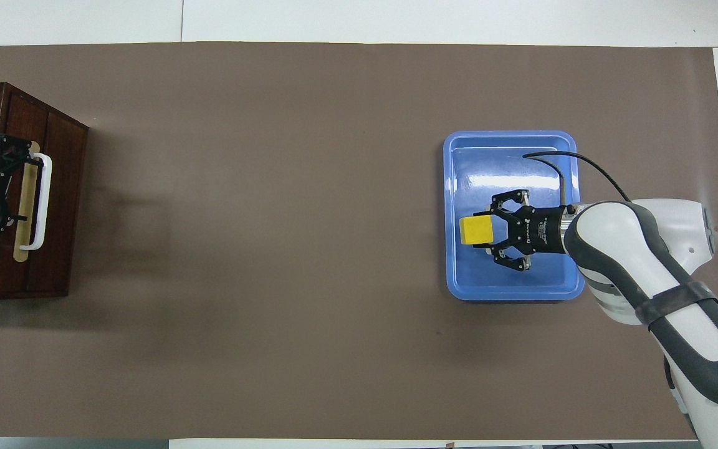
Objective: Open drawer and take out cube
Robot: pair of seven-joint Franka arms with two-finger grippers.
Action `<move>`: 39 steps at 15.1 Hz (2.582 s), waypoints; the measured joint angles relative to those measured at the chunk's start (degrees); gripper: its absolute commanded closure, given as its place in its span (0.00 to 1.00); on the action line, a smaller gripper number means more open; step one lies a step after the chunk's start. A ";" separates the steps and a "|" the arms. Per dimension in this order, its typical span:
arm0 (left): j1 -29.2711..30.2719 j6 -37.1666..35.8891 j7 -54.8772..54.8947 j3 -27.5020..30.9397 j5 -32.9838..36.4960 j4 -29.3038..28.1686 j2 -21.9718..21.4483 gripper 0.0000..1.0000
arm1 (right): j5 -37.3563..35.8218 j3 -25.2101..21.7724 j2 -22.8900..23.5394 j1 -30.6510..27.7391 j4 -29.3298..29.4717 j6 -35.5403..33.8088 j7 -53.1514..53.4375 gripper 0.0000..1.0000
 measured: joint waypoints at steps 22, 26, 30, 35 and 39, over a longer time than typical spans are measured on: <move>-4.77 -13.09 59.07 0.29 -2.03 3.80 -7.99 0.00 | 1.35 0.25 -1.55 1.94 -6.01 3.78 -1.39 0.00; -5.67 -13.38 60.64 -0.95 -2.15 4.05 -8.52 0.00 | 1.36 0.25 -1.86 1.94 -6.00 3.81 -1.39 0.00; -6.82 -14.24 60.71 -1.20 -2.15 4.71 -8.65 0.00 | 1.39 0.25 -2.08 2.08 -5.51 3.81 -1.00 0.00; -7.08 -22.88 61.41 -1.19 -2.15 10.36 -8.05 0.00 | -1.61 0.31 -2.47 2.69 -0.64 1.47 6.54 0.00; -7.14 -24.56 61.63 -1.19 -2.30 10.86 -7.45 0.00 | -18.55 0.00 -3.26 0.56 11.48 -8.73 16.67 0.00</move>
